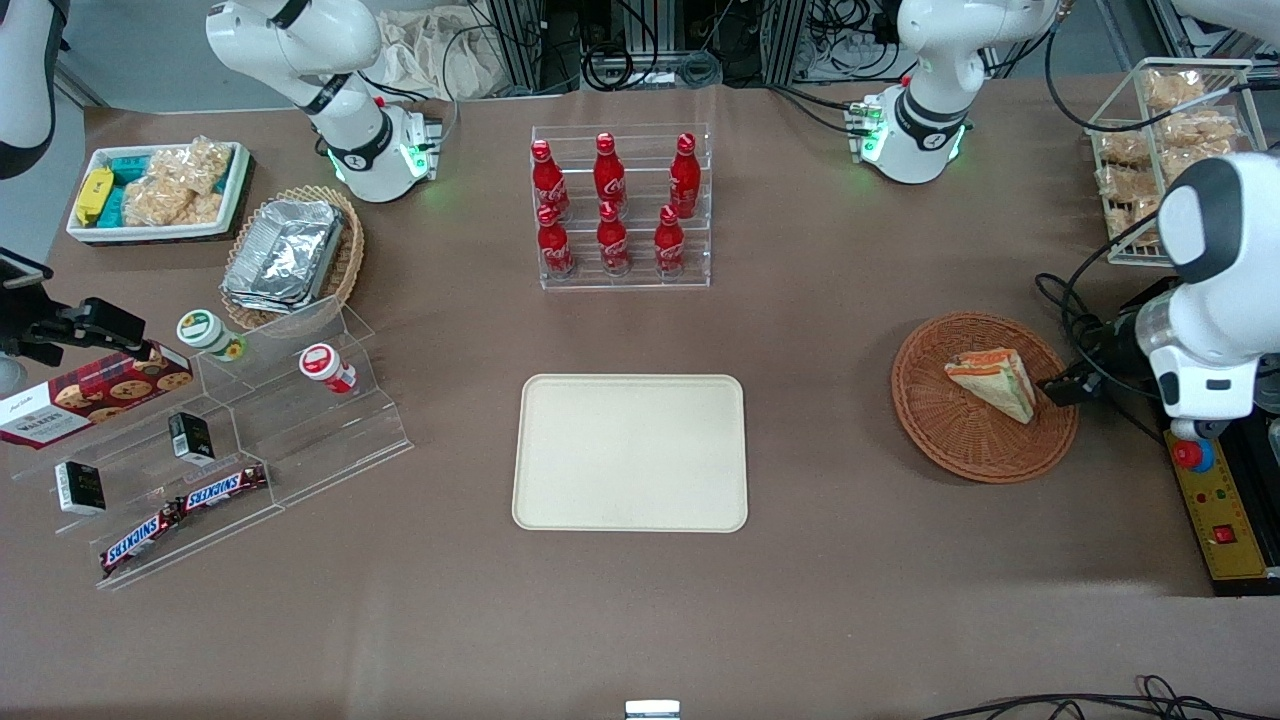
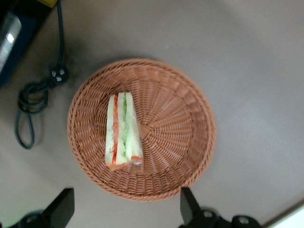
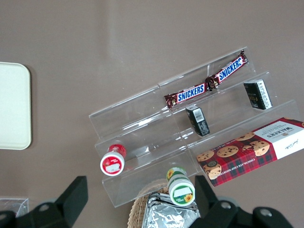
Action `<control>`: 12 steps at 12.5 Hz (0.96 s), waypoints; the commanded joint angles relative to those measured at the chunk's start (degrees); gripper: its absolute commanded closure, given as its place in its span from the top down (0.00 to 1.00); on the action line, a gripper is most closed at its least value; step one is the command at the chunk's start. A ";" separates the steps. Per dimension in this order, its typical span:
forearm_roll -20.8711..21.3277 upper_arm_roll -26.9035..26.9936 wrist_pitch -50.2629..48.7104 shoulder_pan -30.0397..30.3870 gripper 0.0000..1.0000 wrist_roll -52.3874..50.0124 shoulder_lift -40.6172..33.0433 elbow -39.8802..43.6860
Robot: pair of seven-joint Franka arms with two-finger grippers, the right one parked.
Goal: Place sandwich from basket to tray
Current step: 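Lower the open left gripper onto the triangular sandwich in the basket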
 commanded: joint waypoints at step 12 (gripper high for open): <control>0.24 -0.42 21.95 3.82 1.00 -14.96 3.51 -19.93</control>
